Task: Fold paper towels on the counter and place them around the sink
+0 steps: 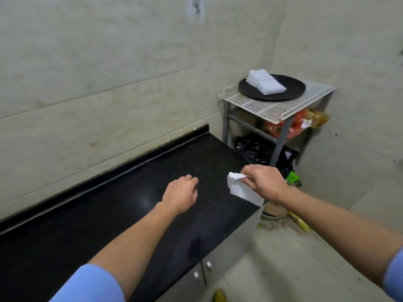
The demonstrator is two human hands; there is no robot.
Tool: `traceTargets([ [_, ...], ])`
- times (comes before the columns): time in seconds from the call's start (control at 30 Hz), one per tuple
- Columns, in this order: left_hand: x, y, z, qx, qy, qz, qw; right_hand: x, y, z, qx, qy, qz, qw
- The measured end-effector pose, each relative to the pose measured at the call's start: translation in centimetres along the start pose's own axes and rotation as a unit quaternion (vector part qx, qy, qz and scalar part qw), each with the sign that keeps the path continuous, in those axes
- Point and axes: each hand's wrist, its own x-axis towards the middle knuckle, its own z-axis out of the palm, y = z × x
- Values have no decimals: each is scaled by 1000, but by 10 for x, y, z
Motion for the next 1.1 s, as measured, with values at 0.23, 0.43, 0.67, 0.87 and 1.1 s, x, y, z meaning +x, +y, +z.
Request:
traceTargets([
  [0.23,174,52,-8,-10,18,90,996,44,124,-40,9,41,92,995],
  [0.43,283,111,-11,-32,28,143,989,67,225,-67,19,67,145,987],
  [0.67,396,161,2,-51,63,112,990,131,350,-97,47,122,107,986],
  [0.87,478,198,-4,-48,107,10,993,208,442,-126,35,126,33,991],
  [1.1,519,207,-4,-52,97,-86,990,308,487,-141,44,83,-52,994],
])
